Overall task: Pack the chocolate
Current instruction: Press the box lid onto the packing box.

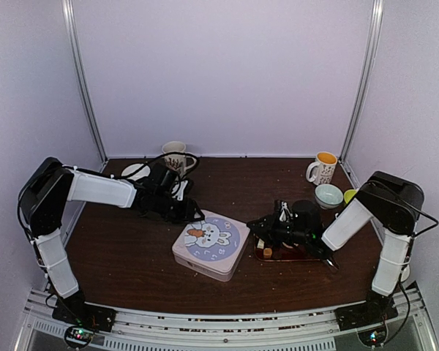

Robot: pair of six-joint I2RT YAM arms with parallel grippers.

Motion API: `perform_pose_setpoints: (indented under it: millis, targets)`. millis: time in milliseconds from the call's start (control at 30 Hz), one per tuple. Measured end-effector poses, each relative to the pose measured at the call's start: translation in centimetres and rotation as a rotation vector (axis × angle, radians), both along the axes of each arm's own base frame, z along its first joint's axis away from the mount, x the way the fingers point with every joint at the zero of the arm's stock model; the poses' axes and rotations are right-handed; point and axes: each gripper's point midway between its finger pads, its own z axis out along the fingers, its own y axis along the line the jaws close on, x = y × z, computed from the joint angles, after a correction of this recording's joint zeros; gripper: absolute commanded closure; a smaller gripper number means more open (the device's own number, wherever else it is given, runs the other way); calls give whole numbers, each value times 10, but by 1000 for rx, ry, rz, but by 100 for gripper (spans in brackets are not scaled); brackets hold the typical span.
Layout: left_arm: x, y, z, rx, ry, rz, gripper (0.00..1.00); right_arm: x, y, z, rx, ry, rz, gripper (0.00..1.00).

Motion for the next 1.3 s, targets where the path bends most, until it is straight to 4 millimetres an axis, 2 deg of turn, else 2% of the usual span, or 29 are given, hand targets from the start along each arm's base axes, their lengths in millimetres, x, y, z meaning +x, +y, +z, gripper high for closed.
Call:
perform_pose_setpoints:
  millis: [200, 367, 600, 767, 1000, 1133, 1200, 1300]
  targets:
    - [0, 0, 0, -1, -1, 0, 56, 0, -1, 0, 23, 19, -14, 81]
    - [0, 0, 0, -2, -1, 1, 54, -2, -1, -1, 1, 19, -13, 74]
    - [-2, -1, 1, 21, -10, 0, 49, -16, 0, 0, -140, 21, 55, 67]
    - [-8, 9, 4, 74, -10, 10, 45, -19, -6, 11, -237, -15, 86, 62]
    - [-18, 22, 28, 70, -51, 19, 40, -23, -16, 13, -328, -44, 105, 59]
    - [-30, 33, 44, 56, -81, 28, 49, -30, -21, 14, -374, -56, 118, 63]
    - [-36, 42, 45, 66, -82, 38, 55, -36, -19, 17, -393, -71, 133, 67]
    - [-44, 56, 39, 91, -74, 60, 69, -51, -12, 22, -409, -94, 165, 76]
